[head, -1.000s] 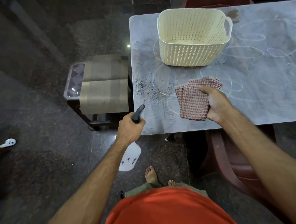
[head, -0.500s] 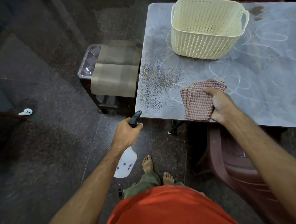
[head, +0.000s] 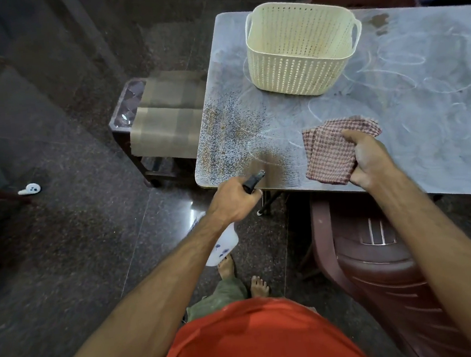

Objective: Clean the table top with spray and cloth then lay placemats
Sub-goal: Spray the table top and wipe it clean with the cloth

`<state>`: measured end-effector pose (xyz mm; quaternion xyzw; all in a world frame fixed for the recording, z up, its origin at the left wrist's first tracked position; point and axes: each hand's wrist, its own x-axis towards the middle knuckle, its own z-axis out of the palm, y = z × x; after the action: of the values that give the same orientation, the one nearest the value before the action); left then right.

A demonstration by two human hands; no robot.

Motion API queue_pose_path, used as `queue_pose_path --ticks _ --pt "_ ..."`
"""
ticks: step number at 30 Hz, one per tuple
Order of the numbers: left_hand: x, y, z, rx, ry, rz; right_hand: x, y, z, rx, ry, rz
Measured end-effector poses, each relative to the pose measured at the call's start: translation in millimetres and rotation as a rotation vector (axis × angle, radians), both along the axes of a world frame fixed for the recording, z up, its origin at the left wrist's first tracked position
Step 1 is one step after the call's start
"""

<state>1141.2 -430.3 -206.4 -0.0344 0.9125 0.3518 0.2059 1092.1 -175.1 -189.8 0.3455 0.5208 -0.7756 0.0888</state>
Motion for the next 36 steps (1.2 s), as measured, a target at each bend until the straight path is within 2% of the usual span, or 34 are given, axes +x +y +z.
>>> queue_pose_path --ticks 6,10,16,24,30,33,36 --pt "-29.9 22.8 12.0 0.157 0.03 -0.011 9.3 21.0 -0.4 -0.001 0.0 -0.068" --pt "-60.5 35.7 26.0 0.108 0.034 -0.028 15.0 23.7 -2.4 0.02 -0.01 -0.065" --pt "-81.7 36.9 29.4 0.117 0.053 0.077 18.2 29.0 -0.9 0.01 -0.019 -0.086" --pt "-68.6 44.4 10.3 0.173 0.044 -0.072 13.5 37.9 -1.4 0.13 0.0 -0.168" --pt "-62.0 41.9 0.4 0.066 0.003 -0.194 -2.1 43.8 -12.1 0.281 0.035 -0.157" --pt "-58.6 41.8 -1.6 0.117 -0.036 -0.273 -8.0 44.8 -15.7 0.313 0.024 -0.133" --pt "-58.1 40.8 -3.9 0.153 -0.029 -0.251 -11.8 44.9 -19.8 0.323 0.008 -0.128"
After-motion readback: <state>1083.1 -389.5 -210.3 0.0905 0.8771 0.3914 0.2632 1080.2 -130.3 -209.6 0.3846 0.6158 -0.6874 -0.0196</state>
